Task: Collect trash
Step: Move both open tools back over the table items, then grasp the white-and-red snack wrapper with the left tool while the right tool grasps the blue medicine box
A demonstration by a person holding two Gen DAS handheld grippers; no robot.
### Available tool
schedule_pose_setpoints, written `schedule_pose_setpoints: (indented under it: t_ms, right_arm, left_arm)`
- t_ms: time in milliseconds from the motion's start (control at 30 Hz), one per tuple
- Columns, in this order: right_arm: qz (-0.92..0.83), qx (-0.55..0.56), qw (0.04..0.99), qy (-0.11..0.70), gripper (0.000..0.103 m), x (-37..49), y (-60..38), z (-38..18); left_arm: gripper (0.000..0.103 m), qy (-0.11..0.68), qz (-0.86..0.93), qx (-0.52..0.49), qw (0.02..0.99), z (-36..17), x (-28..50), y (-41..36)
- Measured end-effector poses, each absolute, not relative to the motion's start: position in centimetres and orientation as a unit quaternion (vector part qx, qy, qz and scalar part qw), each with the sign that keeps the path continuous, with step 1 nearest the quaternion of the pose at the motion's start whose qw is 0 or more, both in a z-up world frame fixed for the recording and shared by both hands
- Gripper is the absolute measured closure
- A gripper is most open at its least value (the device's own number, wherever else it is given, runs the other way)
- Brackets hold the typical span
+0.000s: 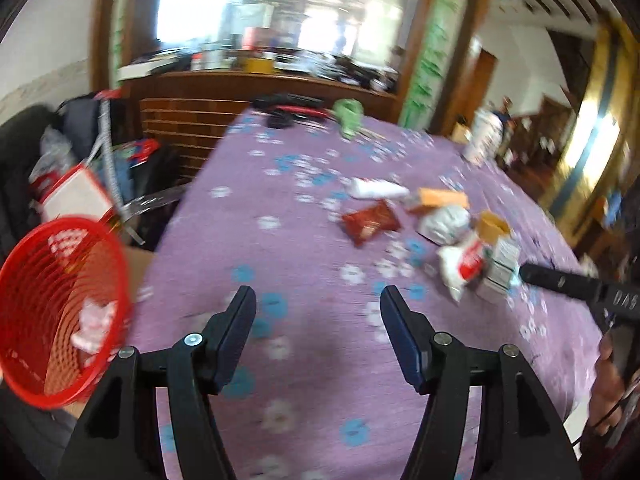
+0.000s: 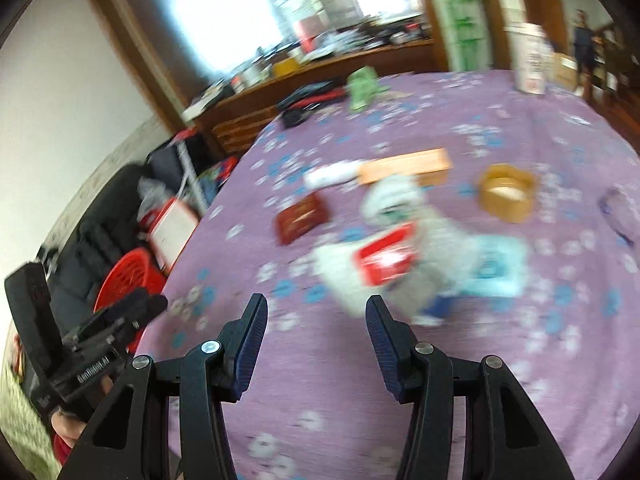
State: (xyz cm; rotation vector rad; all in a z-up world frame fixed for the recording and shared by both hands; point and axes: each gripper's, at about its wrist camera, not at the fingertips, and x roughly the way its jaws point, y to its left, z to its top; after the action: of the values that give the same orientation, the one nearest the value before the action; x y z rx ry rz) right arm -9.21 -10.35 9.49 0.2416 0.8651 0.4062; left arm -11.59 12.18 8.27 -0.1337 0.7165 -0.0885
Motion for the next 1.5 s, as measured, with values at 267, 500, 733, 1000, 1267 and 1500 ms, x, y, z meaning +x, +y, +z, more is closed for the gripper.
schedule_pose_setpoints:
  t_ms: [267,500,733,1000,1267,1500]
  right_arm:
    - [0.163,0.179,0.886,0.396,0.046,-9.4,-17.6,9.6]
    - [0.158,0.214,0.879,0.396,0.046,-9.7,-21.1,8.5]
    - [0.153,0.237,0.874,0.396,0.046,-9.6,-23.2,7.6]
    - [0.148,0.248,0.872,0.396,0.046,-9.5,-23.8,7.2]
    - [0.146,0.239,0.876,0.392,0.046,-9.7,-23.4,7.7]
    - [0.145,0.248,0.871,0.399,0.046,-9.2,-23.6,7.1]
  left_arm:
    - [0.029,0.381,-0.117,-0.01,0.917,8.1,-6.5,3.9]
    - [0.027,0.417,-0.157,0.04,0.895,6.1,-1.5,-1.5]
    - [0.028,0.45,-0.202,0.026,0.869,4.1,1.4,-4.6]
    - [0.05,0.454,-0.219,-0.031,0.863,3.9,1.7,-4.9]
    - [0.048,0.473,-0.242,-0.091,0.843,3.0,2.0,-3.6]
    - [0.045,0.488,-0.249,-0.153,0.823,1.9,3.0,-2.9]
